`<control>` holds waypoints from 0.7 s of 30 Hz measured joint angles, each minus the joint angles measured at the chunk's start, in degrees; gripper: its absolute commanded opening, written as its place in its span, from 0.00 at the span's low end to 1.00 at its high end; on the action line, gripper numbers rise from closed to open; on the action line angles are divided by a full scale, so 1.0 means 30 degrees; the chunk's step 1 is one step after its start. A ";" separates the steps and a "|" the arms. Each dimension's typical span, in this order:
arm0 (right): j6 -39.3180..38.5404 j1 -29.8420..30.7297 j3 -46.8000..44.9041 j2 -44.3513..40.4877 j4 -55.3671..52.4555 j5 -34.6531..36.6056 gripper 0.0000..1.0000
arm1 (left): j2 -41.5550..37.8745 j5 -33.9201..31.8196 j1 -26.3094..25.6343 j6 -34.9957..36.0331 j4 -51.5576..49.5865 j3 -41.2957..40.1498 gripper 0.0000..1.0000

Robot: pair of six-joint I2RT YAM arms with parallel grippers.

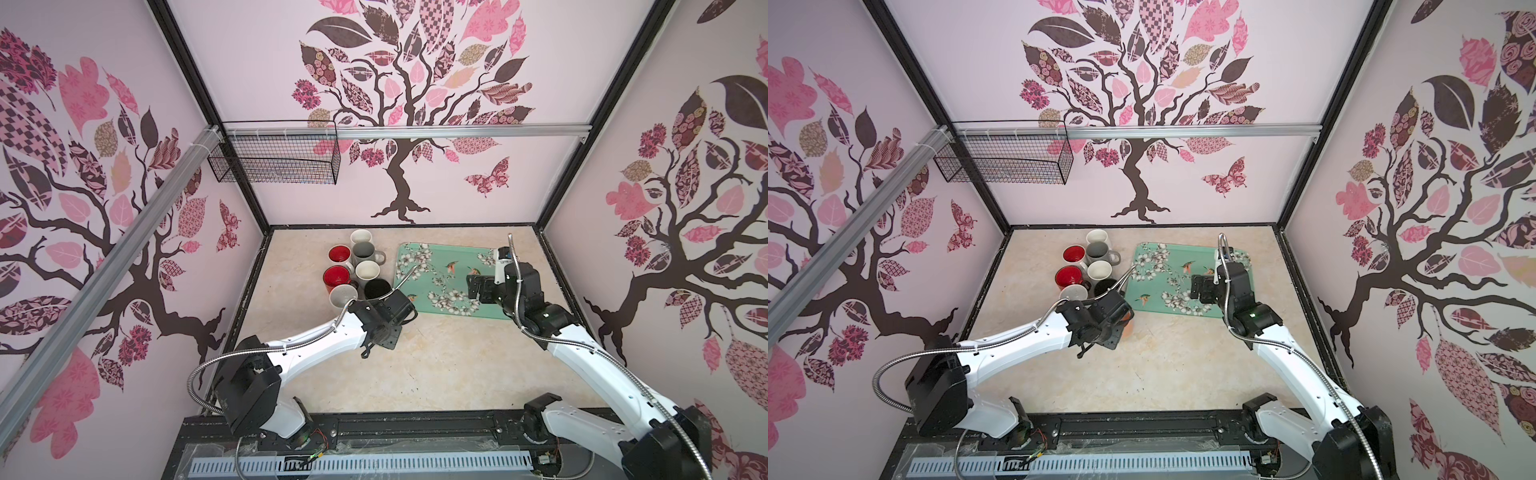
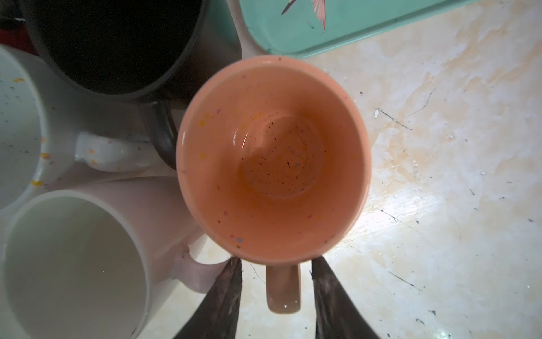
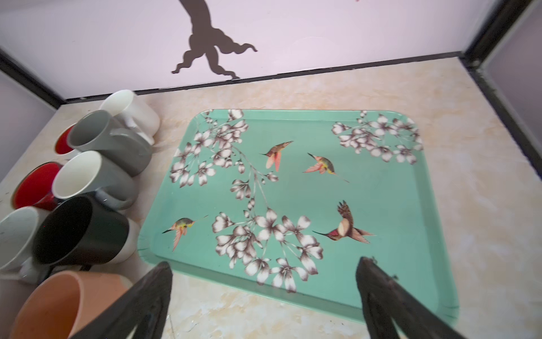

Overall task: Turn the mug right side up
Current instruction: Place the mug at the center of the table, then reset both arms

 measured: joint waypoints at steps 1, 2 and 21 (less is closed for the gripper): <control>-0.0189 -0.0102 0.0000 0.0036 -0.0007 0.0576 1.00 | -0.0197 0.0000 0.0000 0.0044 -0.0109 0.0182 0.46; -0.0386 -0.0175 0.0000 0.0044 0.0029 0.1078 1.00 | -0.0372 -0.0007 0.0007 0.0124 -0.0248 0.0364 0.47; -0.3716 -0.4962 -0.4524 0.1523 1.1438 0.5479 1.00 | -0.2892 0.4386 1.6772 0.4197 0.1406 0.6244 0.92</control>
